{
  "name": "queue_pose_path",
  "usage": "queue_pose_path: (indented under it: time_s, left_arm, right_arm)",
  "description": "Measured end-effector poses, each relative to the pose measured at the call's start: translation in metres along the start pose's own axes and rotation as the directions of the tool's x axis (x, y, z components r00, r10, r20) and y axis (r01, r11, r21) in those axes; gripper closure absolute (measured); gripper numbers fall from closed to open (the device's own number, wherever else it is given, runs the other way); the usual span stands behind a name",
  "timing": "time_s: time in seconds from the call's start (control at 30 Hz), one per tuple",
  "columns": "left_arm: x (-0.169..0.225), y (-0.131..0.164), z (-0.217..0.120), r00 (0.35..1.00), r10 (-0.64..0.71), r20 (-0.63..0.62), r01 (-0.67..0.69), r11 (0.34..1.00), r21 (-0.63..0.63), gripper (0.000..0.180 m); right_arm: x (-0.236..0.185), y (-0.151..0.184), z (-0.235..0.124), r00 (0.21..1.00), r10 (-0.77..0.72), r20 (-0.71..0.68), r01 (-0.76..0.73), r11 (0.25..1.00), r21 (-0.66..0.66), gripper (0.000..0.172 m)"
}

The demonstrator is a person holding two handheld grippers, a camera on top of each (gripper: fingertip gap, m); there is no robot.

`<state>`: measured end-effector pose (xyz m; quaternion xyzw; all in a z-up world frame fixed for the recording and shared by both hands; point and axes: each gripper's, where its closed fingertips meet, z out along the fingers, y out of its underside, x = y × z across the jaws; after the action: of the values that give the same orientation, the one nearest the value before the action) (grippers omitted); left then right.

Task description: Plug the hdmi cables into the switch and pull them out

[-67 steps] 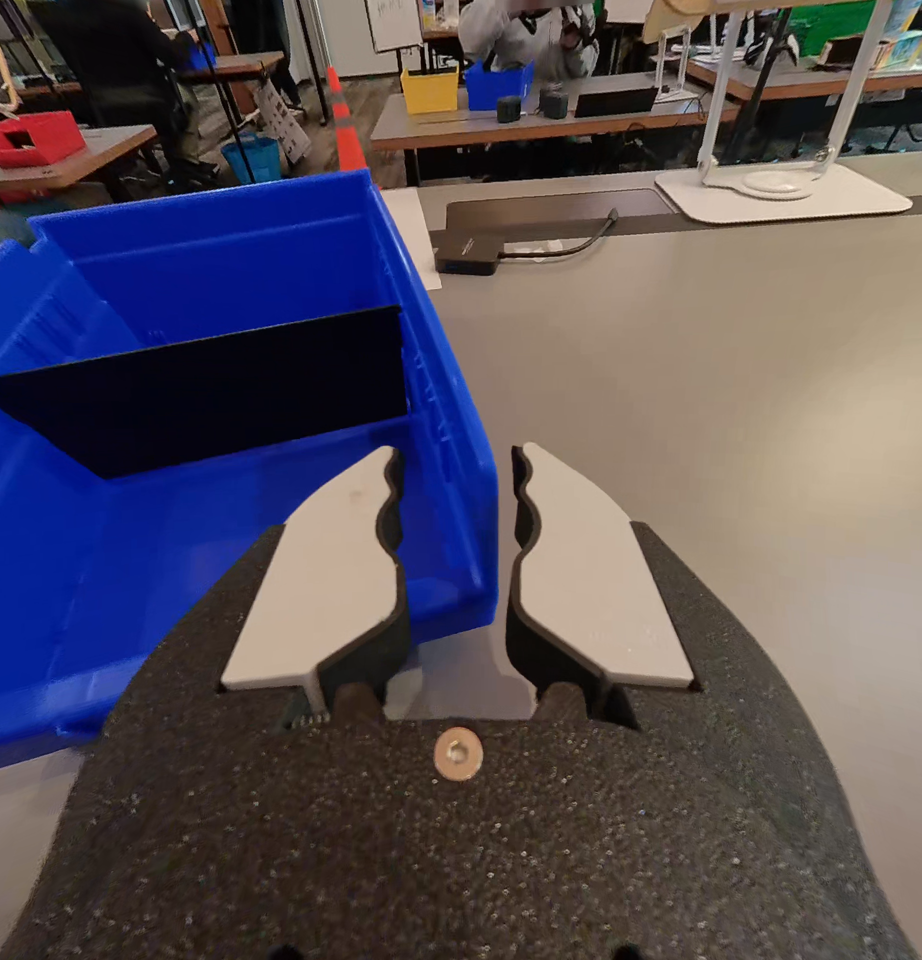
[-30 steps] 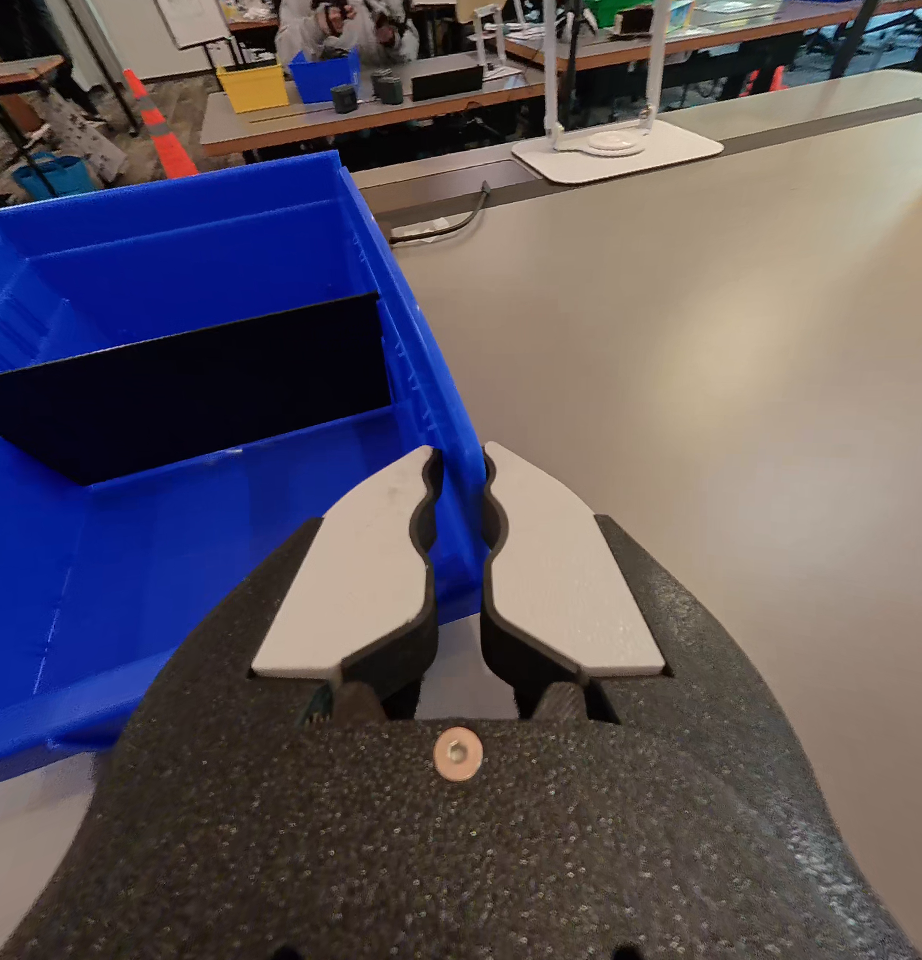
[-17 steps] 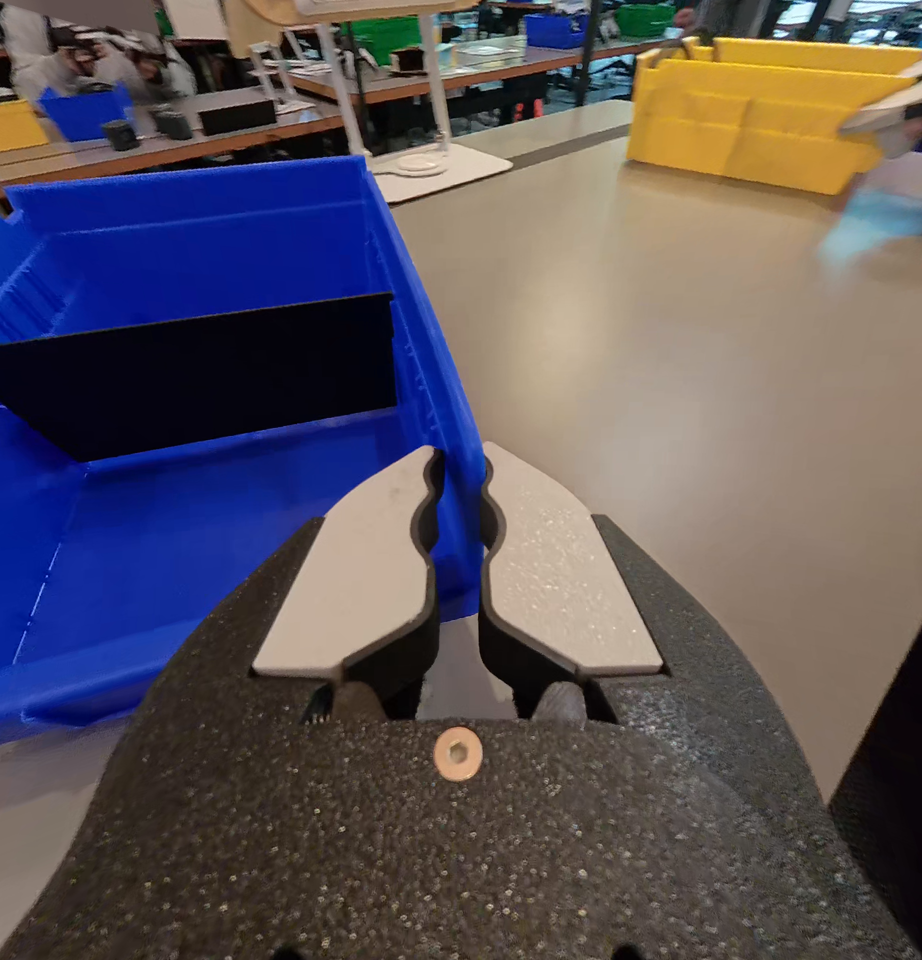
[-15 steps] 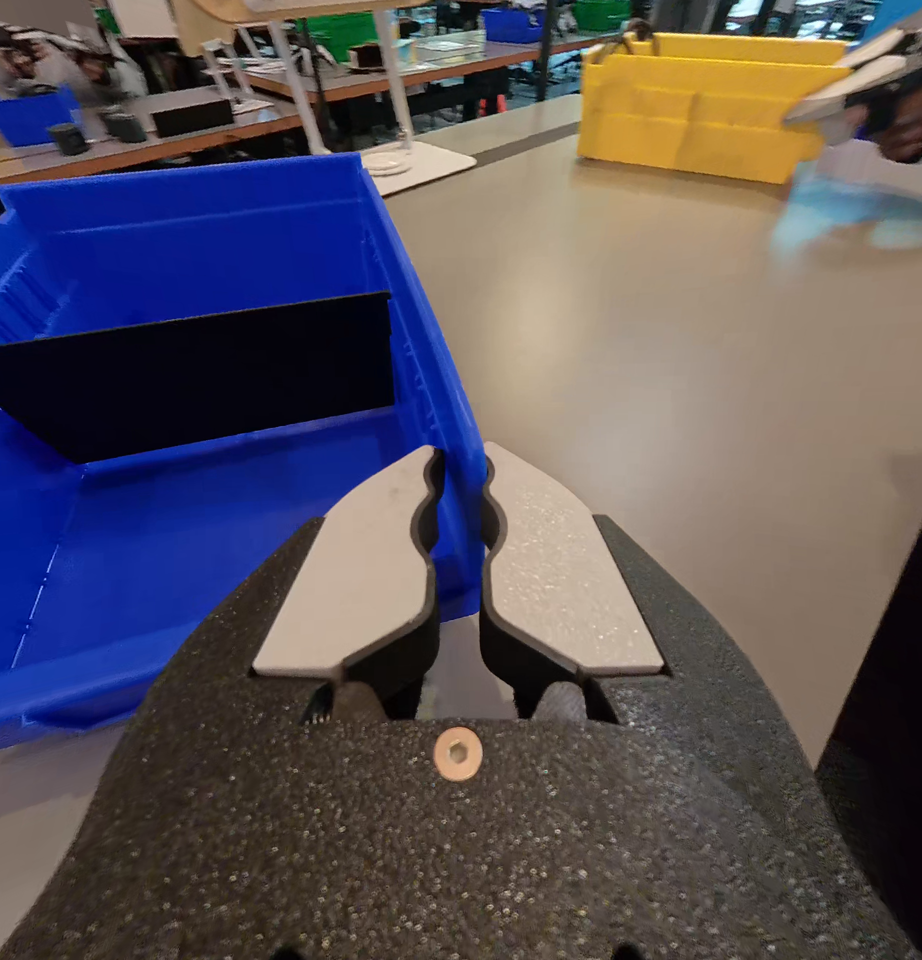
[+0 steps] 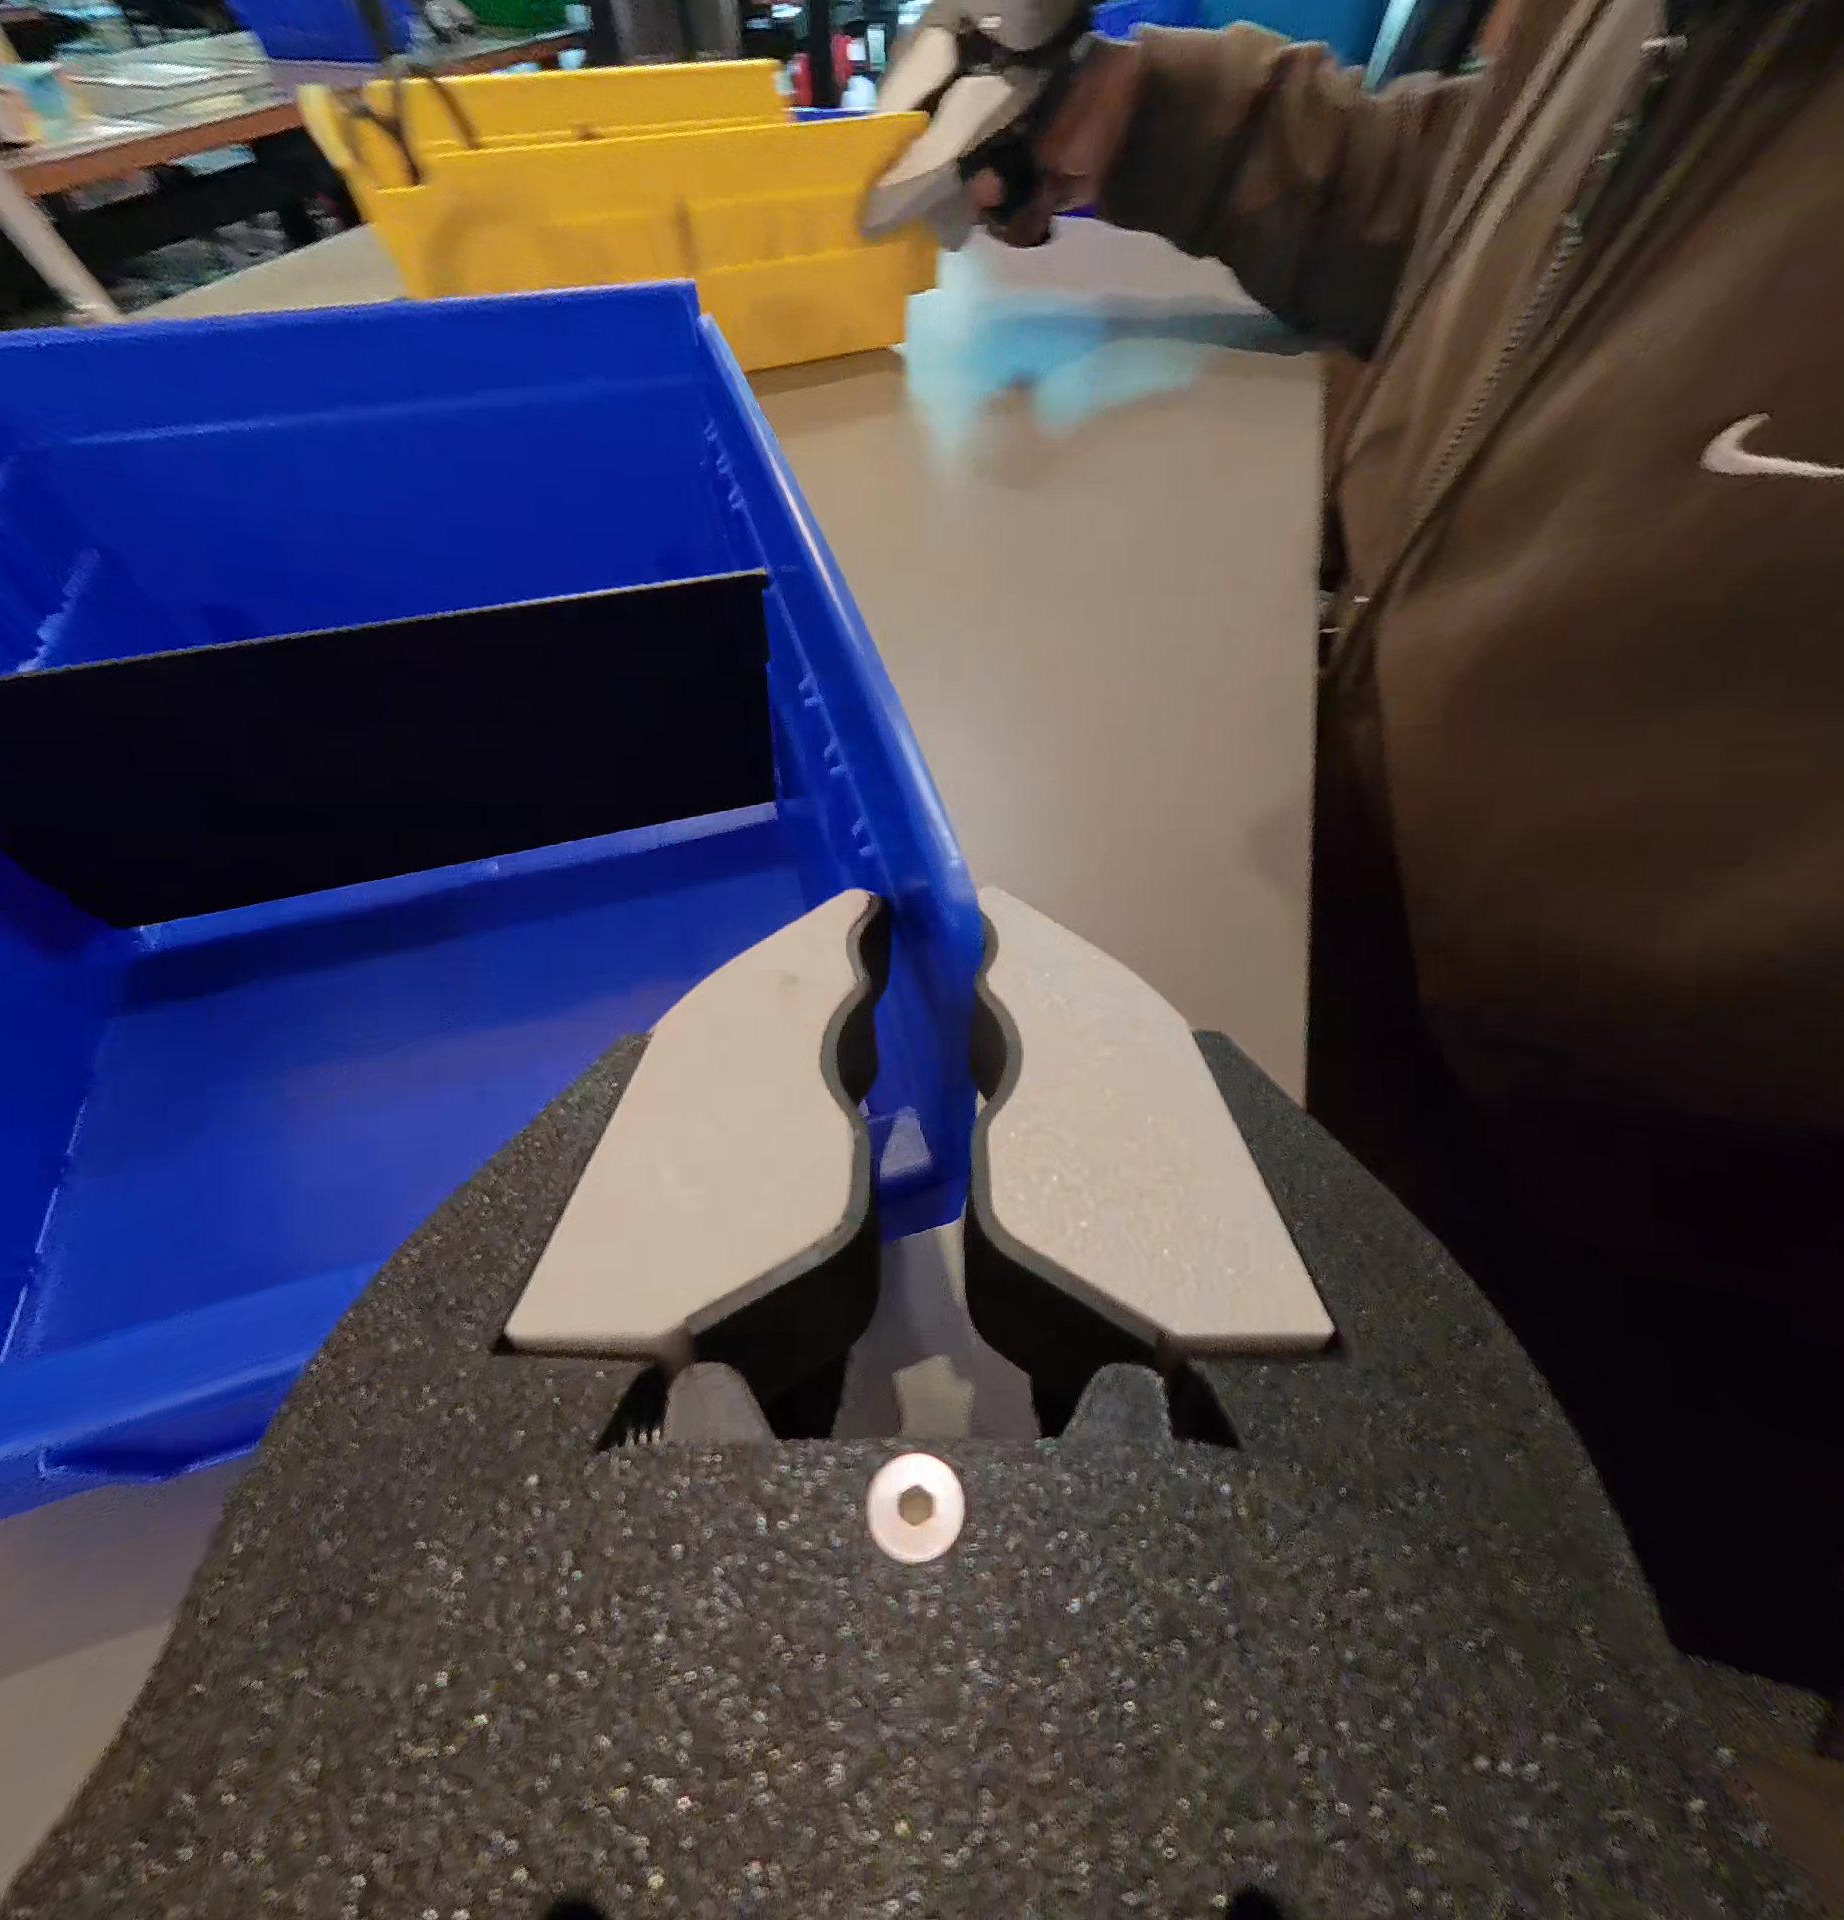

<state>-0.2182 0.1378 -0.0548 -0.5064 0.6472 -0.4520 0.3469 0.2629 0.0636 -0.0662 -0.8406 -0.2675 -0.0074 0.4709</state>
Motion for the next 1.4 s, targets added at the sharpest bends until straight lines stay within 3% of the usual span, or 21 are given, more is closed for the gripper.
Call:
queue_pose_path:
  time_s: [0.37,0.7,0.97,1.07,1.17,1.27,1.33,1.4]
  left_arm:
    - [0.059,-0.014,0.033,0.908,0.075,-0.412,-0.064,0.997,0.041,0.17]
    - [0.08,-0.033,0.084,0.858,0.111,-0.502,-0.091,0.994,0.064,0.175]
    - [0.091,-0.04,0.101,0.878,0.079,-0.471,-0.06,0.997,0.056,0.175]
    - [0.096,-0.054,0.093,0.875,0.092,-0.475,-0.036,0.991,0.126,0.145]
    - [0.086,-0.074,0.078,0.899,0.123,-0.421,-0.05,0.982,0.18,0.133]
    - [0.05,-0.096,0.066,0.955,0.094,-0.283,-0.038,0.98,0.196,0.13]
    - [0.002,-0.107,0.063,0.994,0.003,-0.112,0.016,0.986,0.168,0.126]
    - [-0.053,-0.112,0.06,0.99,-0.127,0.062,0.118,0.983,0.14,0.125]
  right_arm:
    - [-0.016,-0.029,0.033,0.946,-0.171,0.274,0.153,0.985,0.083,0.166]
    - [-0.039,-0.067,0.079,0.889,-0.213,0.405,0.149,0.972,0.184,0.167]
    - [-0.047,-0.092,0.084,0.921,-0.202,0.334,0.131,0.966,0.222,0.163]
    - [-0.035,-0.114,0.063,0.938,-0.2,0.283,0.107,0.944,0.313,0.152]
    - [-0.015,-0.124,0.037,0.966,-0.157,0.207,0.08,0.938,0.337,0.154]
    - [0.001,-0.128,0.003,0.989,-0.086,0.12,0.045,0.951,0.307,0.153]
    - [0.001,-0.125,-0.019,0.994,0.003,0.108,-0.029,0.968,0.248,0.149]
    - [-0.014,-0.119,-0.037,0.987,0.102,0.124,-0.122,0.978,0.171,0.144]
